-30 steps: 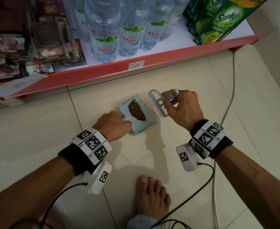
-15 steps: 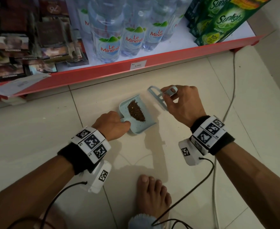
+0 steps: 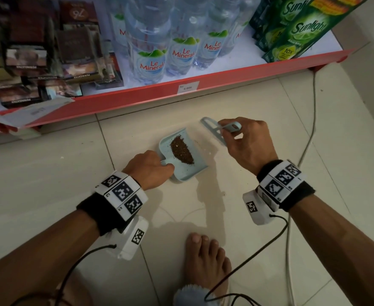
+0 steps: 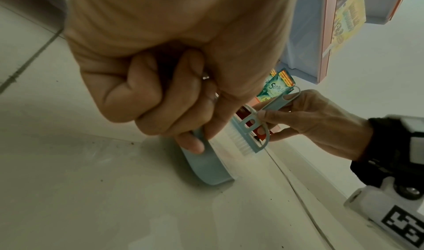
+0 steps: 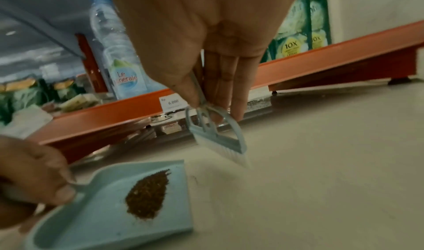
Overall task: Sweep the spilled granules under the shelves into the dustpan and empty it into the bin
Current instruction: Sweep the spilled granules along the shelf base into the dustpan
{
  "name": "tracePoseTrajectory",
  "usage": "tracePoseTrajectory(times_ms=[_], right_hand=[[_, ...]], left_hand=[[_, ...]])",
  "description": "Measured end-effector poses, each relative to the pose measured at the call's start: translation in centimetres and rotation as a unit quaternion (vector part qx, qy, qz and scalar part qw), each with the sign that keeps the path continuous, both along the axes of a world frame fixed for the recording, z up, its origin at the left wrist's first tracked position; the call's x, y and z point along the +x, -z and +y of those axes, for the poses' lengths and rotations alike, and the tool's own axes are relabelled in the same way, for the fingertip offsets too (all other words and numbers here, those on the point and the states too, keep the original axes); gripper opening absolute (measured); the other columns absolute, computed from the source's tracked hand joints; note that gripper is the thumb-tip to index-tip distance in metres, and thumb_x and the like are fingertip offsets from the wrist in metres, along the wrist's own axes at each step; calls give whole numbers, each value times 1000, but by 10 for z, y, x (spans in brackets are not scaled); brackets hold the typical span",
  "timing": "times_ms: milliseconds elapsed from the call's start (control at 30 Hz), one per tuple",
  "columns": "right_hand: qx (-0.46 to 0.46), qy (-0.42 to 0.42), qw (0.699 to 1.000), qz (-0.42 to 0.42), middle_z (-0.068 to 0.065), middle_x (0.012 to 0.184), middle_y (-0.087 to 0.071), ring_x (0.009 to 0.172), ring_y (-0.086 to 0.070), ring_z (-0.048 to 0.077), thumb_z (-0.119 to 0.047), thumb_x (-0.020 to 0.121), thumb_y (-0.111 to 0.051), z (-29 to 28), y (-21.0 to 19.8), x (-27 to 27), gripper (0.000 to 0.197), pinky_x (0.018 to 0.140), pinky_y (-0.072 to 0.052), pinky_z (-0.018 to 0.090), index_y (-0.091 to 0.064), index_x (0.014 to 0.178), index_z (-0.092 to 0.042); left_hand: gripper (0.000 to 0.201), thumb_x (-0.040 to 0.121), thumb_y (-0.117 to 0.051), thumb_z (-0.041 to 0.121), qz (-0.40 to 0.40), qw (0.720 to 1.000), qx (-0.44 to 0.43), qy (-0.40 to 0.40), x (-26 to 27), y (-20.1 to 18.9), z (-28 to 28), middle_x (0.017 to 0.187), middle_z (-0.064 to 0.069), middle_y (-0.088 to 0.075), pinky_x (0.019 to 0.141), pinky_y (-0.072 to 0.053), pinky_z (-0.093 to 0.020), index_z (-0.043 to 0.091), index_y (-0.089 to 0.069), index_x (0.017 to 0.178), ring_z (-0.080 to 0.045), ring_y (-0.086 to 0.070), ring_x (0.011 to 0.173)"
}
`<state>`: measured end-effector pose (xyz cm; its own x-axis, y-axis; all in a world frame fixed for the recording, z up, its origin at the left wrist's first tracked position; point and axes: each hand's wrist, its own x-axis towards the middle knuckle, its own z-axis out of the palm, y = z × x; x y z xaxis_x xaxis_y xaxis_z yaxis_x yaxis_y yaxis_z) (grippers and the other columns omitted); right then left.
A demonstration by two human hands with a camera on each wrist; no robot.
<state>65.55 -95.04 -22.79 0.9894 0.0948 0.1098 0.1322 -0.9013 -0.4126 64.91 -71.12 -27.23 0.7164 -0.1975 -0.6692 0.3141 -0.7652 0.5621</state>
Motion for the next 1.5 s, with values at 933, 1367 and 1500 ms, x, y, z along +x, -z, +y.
tracePoseTrajectory(times_ms=[933, 1367, 1500], right_hand=[[-63, 24, 998, -4, 4, 80, -72, 67, -67, 27, -23, 93, -53, 18, 7, -1, 20, 62, -55, 36, -71, 93, -16], [-5, 8, 1000, -8, 0, 89, -76, 71, -70, 21, -23, 90, -59, 18, 9, -7, 19, 62, -58, 38, -74, 101, -23], [-138, -3, 990, 8, 1, 83, -70, 66, -63, 27, -29, 96, -49, 20, 12, -8, 23, 57, -50, 30, -71, 102, -24]], left_hand=[[24, 84, -60, 37, 6, 1000, 7, -10, -9, 9, 12, 80, -2, -67, 65, -48, -28, 15, -70, 85, -20, -63, 79], [29, 83, -61, 36, 0, 1000, 8, -14, -12, 11, 17, 89, -7, -71, 81, -56, -37, 11, -71, 92, -24, -66, 84], [26, 84, -62, 35, -5, 1000, 5, -13, -11, 10, 16, 86, -6, -71, 77, -54, -35, 11, -72, 90, -22, -66, 82]])
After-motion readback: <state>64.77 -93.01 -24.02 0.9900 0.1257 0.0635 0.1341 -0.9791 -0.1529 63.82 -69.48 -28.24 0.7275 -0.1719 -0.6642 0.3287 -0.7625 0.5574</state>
